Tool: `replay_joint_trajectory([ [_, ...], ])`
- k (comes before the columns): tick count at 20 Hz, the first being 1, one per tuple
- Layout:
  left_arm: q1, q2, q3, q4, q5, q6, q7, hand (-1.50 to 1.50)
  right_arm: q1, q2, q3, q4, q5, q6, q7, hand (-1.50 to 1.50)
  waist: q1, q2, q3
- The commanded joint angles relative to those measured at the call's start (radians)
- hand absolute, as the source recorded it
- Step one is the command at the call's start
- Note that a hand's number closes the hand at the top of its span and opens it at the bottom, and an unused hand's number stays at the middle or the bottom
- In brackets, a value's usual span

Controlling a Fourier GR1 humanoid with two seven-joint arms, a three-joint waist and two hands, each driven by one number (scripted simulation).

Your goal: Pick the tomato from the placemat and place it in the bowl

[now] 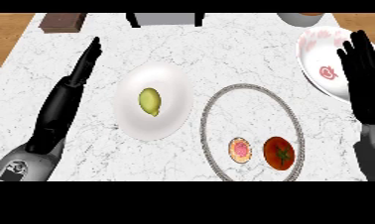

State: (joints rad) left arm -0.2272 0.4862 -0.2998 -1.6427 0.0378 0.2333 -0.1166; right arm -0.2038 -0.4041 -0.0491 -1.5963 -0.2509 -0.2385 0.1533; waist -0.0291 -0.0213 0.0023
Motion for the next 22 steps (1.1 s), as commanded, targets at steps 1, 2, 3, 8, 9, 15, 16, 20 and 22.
replay_joint_trajectory([
  [1,-0.022,-0.038,0.053,-0.021,0.048,-0.027,0.047,0.00,0.066,0.065,0.014,-0.054,0.012,-0.009,-0.057,-1.50,0.024,0.020,-0.002],
  [2,0.017,-0.033,0.103,0.011,0.138,-0.049,0.009,0.00,0.129,0.083,0.045,-0.107,-0.007,0.020,-0.080,-1.50,0.018,0.019,-0.003],
  [3,0.031,-0.027,0.153,0.031,0.204,-0.068,0.019,0.00,0.111,0.048,0.026,-0.151,-0.043,0.050,-0.041,-1.50,0.016,0.017,-0.003],
  [8,0.087,-0.130,0.177,0.047,0.324,-0.038,0.067,0.00,0.254,-0.137,0.018,-0.015,0.303,-0.070,-0.072,-1.50,-0.002,0.034,-0.015],
  [9,0.107,-0.102,0.228,0.033,0.393,-0.083,0.083,0.00,0.317,0.019,0.037,-0.026,0.261,-0.150,-0.119,-1.50,0.016,0.021,-0.005],
  [15,0.120,-0.097,0.270,0.061,0.431,-0.164,0.084,0.00,0.300,0.038,-0.005,-0.037,0.311,-0.173,-0.283,-1.50,0.030,0.021,-0.003],
  [16,0.080,-0.098,0.284,0.045,0.434,-0.130,0.127,0.00,0.322,-0.004,-0.005,-0.070,0.342,-0.169,-0.220,-1.50,0.027,0.020,-0.003],
  [20,0.112,-0.109,0.272,0.078,0.436,-0.173,0.080,0.00,0.311,-0.196,0.021,-0.108,0.417,-0.033,-0.023,-1.50,0.030,0.021,-0.005],
  [22,0.094,-0.102,0.276,0.067,0.425,-0.160,0.081,0.00,0.274,-0.288,0.064,-0.093,0.419,0.090,0.117,-1.50,0.048,0.025,-0.007],
])
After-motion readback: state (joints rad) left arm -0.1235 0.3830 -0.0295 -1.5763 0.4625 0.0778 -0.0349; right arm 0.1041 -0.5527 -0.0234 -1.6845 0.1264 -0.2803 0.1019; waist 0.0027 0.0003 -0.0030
